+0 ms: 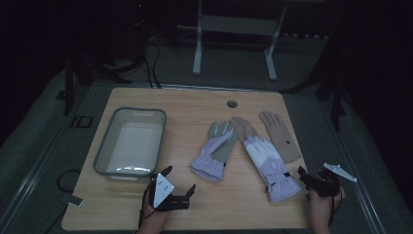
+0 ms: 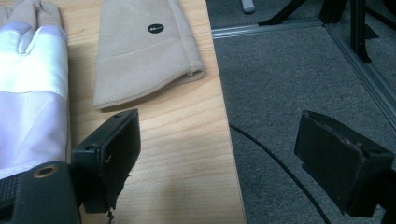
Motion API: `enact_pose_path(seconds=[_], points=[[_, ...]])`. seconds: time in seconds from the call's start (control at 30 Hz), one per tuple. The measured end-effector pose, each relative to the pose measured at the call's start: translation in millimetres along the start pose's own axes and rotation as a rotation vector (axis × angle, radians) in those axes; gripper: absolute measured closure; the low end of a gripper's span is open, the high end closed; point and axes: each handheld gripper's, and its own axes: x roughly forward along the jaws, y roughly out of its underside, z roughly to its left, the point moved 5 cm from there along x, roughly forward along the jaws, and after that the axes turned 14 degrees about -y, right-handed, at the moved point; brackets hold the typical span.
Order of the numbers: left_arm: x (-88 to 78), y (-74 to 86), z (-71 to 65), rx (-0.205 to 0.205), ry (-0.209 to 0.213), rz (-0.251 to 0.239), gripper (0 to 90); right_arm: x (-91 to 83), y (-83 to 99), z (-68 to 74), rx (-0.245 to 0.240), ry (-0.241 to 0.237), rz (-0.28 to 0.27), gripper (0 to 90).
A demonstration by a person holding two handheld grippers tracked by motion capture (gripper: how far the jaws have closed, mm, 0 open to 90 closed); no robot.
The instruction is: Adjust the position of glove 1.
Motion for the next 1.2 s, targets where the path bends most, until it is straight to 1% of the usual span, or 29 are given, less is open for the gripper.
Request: enact_pose_path(seconds=[0.03, 0.07, 0.1, 0.23, 0.37, 0.43, 0.5, 0.53, 0.57, 0.6, 0.67, 0.73, 0.8, 0.83, 0.87, 0.97, 1.03, 1.1, 1.13, 1.2], points=[[0.3, 0.0, 0.0, -0.001, 0.007, 0.003, 1.3, 0.1, 0.0, -0.1, 0.002, 0.001, 0.001, 14.3], [0.6, 0.0, 0.5, -0.007, 0.001, 0.005, 1.3, -0.5, 0.0, 0.0, 0.001, 0.014, -0.004, 14.3], [0.6, 0.1, 1.3, -0.011, 0.004, 0.007, 1.3, -0.6, -0.1, 0.2, -0.003, 0.017, -0.006, 13.9], [1.6, 0.1, 0.8, -0.011, 0.0, 0.015, 1.3, 0.2, 0.1, 2.6, -0.032, 0.013, 0.005, 13.5], [1.3, 0.0, 0.8, -0.004, -0.01, 0.008, 1.3, 0.7, 0.1, 1.1, -0.01, -0.008, 0.01, 13.5], [1.3, -0.1, 1.0, -0.003, -0.015, 0.007, 1.3, 0.0, -0.1, 0.1, 0.0, -0.007, 0.001, 13.5], [1.1, -0.1, 1.2, -0.005, -0.015, 0.005, 1.3, 0.1, 0.0, 0.1, 0.001, -0.009, 0.005, 13.6], [1.1, -0.1, 1.0, -0.005, -0.014, 0.005, 1.3, 0.1, -0.2, 0.1, -0.004, -0.006, 0.005, 13.6], [1.0, -0.1, 1.0, -0.005, -0.013, 0.004, 1.3, 0.2, -1.1, -1.2, -0.022, 0.012, 0.021, 13.6], [0.7, -0.1, 1.1, -0.005, -0.014, 0.003, 1.3, -0.6, -2.5, -2.4, -0.02, 0.023, 0.04, 13.6], [0.5, 0.0, 1.0, -0.006, -0.01, 0.002, 1.3, -5.7, -10.3, -3.4, 0.019, -0.004, 0.027, 13.8], [-0.2, -0.1, 1.3, -0.006, -0.009, -0.006, 1.3, -8.1, -18.6, -3.4, 0.011, 0.018, 0.057, 13.6], [-0.2, -0.1, 1.6, -0.007, -0.008, -0.007, 1.3, -10.5, -28.6, 0.3, 0.006, 0.013, 0.053, 13.4], [-0.1, -0.1, 1.6, -0.008, -0.009, -0.006, 1.3, -11.3, -34.1, 2.6, -0.009, 0.014, 0.057, 13.2], [-0.1, -0.1, 1.6, -0.008, -0.009, -0.006, 1.3, -12.0, -38.1, 5.0, -0.012, 0.014, 0.061, 12.7], [0.1, 0.0, 1.8, -0.01, -0.009, -0.003, 1.3, -16.7, -58.9, 15.9, -0.026, -0.005, 0.041, 12.6], [0.1, 0.0, 1.7, -0.009, -0.01, -0.003, 1.3, -19.2, -70.6, 22.8, -0.051, -0.012, 0.029, 13.5], [0.3, -0.1, 1.1, -0.005, -0.009, -0.002, 1.3, -19.6, -82.5, 30.6, -0.087, -0.014, 0.041, 14.1], [0.1, -0.1, 0.4, 0.0, -0.009, -0.004, 1.3, -19.3, -87.8, 34.7, -0.106, -0.02, 0.043, 14.1], [0.0, -0.1, -0.1, 0.011, -0.009, -0.005, 1.3, -18.4, -98.3, 45.1, -0.126, -0.04, 0.042, 14.1]])
